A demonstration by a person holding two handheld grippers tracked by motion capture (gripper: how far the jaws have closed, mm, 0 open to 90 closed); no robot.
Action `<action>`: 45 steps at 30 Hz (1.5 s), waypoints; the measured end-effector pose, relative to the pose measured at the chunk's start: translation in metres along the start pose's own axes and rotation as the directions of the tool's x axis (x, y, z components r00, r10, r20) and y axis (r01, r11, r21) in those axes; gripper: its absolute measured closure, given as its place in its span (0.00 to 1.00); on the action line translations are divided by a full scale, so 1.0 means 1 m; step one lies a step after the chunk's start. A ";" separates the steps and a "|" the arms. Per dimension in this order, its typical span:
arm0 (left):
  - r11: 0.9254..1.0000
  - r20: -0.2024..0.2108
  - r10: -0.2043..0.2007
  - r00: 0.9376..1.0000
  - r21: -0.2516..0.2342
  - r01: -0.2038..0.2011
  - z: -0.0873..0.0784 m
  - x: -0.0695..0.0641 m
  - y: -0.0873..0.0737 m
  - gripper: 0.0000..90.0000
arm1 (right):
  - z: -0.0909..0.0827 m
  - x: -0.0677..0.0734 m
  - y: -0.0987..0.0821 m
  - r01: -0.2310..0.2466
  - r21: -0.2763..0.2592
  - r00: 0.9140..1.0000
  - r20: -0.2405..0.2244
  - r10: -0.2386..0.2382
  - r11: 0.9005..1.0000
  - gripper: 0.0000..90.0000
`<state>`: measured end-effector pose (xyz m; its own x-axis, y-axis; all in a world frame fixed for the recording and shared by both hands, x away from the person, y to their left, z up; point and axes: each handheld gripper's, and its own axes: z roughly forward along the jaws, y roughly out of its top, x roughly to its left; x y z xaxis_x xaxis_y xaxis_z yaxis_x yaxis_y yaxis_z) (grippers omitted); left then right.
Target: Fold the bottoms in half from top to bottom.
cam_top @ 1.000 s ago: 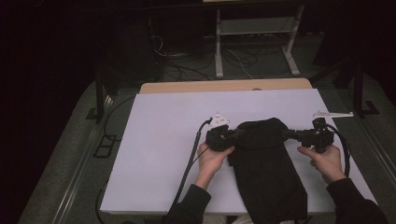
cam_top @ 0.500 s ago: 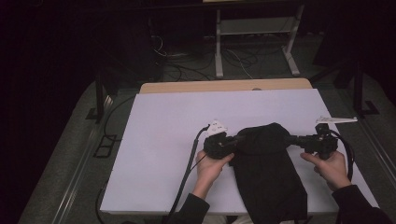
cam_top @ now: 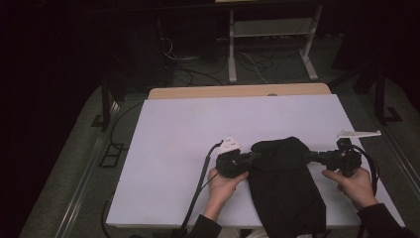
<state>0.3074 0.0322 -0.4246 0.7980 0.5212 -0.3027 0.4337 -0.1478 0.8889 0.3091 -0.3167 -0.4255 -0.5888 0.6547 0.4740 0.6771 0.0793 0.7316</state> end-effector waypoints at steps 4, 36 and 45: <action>1.000 0.007 -0.007 1.000 0.016 0.007 0.000 -0.002 -0.007 0.94 | 0.002 0.001 -0.002 0.003 0.023 1.000 0.003 -0.003 1.000 0.92; 0.988 0.039 -0.048 0.998 0.147 0.042 -0.001 -0.003 -0.046 0.94 | 0.019 0.003 -0.018 -0.011 0.222 1.000 -0.002 0.012 0.975 0.90; 0.985 0.039 -0.040 0.998 0.167 0.033 -0.001 -0.003 -0.046 0.94 | 0.017 0.008 -0.018 0.026 0.178 1.000 0.011 -0.029 0.984 0.66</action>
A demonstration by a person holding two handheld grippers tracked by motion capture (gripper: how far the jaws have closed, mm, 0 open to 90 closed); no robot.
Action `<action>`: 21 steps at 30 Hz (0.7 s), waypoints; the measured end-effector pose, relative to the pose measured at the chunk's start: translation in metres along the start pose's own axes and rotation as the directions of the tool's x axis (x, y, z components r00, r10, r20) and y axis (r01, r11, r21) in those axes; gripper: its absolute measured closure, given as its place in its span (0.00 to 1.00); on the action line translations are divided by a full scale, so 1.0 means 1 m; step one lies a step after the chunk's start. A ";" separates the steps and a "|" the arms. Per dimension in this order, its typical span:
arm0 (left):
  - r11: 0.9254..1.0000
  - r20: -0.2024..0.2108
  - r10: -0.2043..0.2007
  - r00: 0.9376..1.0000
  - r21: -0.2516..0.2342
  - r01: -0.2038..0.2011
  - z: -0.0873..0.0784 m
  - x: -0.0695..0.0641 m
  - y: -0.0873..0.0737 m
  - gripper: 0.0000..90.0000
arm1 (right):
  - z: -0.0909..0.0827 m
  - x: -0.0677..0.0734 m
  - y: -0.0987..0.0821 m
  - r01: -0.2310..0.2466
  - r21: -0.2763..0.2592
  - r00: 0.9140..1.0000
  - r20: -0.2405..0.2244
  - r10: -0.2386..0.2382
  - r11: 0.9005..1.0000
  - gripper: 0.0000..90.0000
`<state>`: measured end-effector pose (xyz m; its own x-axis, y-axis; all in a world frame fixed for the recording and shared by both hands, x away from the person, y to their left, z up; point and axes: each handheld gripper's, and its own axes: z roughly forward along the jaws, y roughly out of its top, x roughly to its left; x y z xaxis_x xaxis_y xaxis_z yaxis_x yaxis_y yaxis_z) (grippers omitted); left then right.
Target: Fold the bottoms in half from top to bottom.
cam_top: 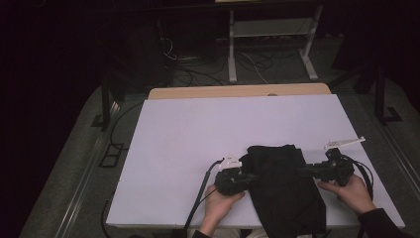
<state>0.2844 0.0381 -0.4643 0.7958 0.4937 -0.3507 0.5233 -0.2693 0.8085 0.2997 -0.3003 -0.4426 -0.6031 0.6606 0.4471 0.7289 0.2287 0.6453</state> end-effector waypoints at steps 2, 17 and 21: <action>1.000 0.002 -0.002 1.000 0.000 0.002 0.000 -0.001 0.001 0.94 | 0.000 0.001 0.000 -0.003 -0.002 1.000 0.006 0.003 1.000 0.59; 1.000 -0.006 0.026 1.000 0.014 -0.026 0.003 -0.007 0.003 0.94 | -0.004 0.001 0.011 0.045 -0.052 0.998 0.048 -0.042 0.998 0.15; 1.000 -0.007 0.024 1.000 0.013 -0.024 0.003 -0.007 0.002 0.94 | -0.007 0.000 0.017 0.041 -0.089 0.998 0.050 -0.037 0.995 0.07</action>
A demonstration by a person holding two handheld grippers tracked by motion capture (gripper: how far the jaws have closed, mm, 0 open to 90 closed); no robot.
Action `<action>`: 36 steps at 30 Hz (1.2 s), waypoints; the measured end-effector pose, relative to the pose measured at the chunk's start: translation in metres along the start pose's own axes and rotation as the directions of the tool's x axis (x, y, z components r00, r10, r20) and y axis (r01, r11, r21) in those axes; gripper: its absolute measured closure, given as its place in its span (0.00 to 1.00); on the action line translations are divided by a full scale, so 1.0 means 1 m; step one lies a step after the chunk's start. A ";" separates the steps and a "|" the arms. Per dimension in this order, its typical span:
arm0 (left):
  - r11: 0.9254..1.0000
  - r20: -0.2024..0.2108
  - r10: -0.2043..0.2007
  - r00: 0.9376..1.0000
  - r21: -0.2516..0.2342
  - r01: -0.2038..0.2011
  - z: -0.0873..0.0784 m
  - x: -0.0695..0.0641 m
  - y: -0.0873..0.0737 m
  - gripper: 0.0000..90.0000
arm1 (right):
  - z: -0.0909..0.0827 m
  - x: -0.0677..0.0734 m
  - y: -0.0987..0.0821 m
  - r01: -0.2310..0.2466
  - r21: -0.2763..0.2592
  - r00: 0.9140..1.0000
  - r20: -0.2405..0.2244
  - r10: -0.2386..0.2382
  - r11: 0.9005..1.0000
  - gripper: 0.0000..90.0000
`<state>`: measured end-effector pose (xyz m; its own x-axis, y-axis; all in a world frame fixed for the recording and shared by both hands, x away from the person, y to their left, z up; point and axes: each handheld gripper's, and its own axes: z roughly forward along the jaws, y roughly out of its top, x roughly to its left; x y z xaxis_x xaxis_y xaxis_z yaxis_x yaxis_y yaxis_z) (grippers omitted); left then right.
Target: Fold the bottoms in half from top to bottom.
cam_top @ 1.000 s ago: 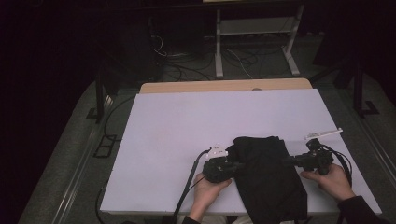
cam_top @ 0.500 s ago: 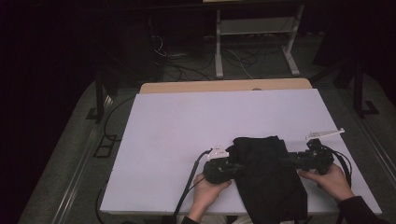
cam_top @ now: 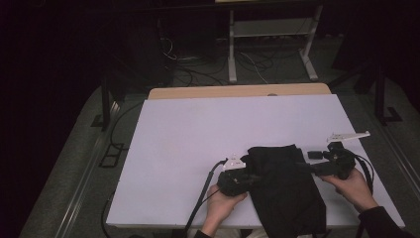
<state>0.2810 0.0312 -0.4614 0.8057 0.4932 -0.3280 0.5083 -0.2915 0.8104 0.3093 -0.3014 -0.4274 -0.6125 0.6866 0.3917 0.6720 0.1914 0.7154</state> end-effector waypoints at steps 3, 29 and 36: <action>1.000 0.001 0.001 1.000 0.003 -0.001 0.000 0.000 0.000 0.93 | 0.001 -0.002 0.003 -0.003 0.000 1.000 0.005 0.003 1.000 0.01; 0.999 0.000 -0.004 1.000 0.038 0.004 0.001 -0.001 0.002 0.93 | 0.022 -0.015 0.041 0.027 0.041 1.000 -0.005 -0.026 0.999 0.00; 0.999 0.002 -0.006 1.000 0.040 0.006 0.002 -0.002 0.002 0.93 | 0.030 -0.026 0.045 0.008 0.059 1.000 0.000 -0.008 0.998 0.00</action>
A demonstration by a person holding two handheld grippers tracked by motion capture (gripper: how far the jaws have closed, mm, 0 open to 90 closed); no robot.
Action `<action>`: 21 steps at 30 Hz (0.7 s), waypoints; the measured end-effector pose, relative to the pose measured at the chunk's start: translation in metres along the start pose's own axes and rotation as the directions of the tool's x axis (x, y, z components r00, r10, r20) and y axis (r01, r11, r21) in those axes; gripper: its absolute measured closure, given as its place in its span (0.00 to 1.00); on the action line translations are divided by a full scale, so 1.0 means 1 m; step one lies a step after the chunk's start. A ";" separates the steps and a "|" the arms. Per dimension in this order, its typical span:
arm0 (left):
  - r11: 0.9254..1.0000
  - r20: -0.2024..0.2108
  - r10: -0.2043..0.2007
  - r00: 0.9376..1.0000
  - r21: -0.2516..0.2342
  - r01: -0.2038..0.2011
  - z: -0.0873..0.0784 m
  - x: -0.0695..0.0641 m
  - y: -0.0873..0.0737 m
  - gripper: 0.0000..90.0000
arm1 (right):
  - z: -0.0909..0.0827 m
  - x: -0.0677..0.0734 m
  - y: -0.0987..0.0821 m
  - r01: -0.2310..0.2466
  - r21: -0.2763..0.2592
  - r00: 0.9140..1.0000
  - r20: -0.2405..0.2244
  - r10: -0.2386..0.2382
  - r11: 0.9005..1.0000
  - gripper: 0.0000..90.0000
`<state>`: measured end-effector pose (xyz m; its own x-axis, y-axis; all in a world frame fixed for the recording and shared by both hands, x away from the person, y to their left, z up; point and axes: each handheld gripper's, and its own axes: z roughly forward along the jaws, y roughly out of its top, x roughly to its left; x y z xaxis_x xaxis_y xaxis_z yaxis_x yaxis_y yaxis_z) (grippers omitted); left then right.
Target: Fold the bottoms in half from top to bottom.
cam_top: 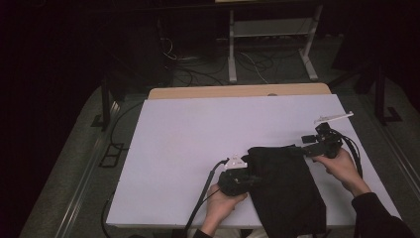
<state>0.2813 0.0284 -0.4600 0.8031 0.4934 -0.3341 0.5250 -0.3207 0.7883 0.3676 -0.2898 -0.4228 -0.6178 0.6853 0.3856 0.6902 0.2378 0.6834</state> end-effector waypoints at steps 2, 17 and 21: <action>1.000 0.002 -0.003 1.000 0.002 0.003 0.000 0.000 0.000 0.93 | 0.002 -0.003 0.001 -0.006 0.003 1.000 -0.001 0.006 1.000 0.01; 1.000 0.004 -0.003 1.000 0.001 0.003 0.002 0.001 -0.001 0.93 | 0.024 -0.022 -0.002 -0.026 0.077 1.000 -0.014 0.027 0.997 0.15; 1.000 0.003 -0.003 1.000 0.002 0.003 0.002 0.001 -0.001 0.93 | 0.027 -0.023 -0.003 -0.029 0.088 0.999 -0.031 0.032 0.996 0.19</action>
<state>0.2823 0.0274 -0.4619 0.8022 0.4922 -0.3380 0.5281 -0.3206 0.7864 0.3901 -0.2880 -0.4506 -0.6069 0.6711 0.4258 0.7383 0.2776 0.6147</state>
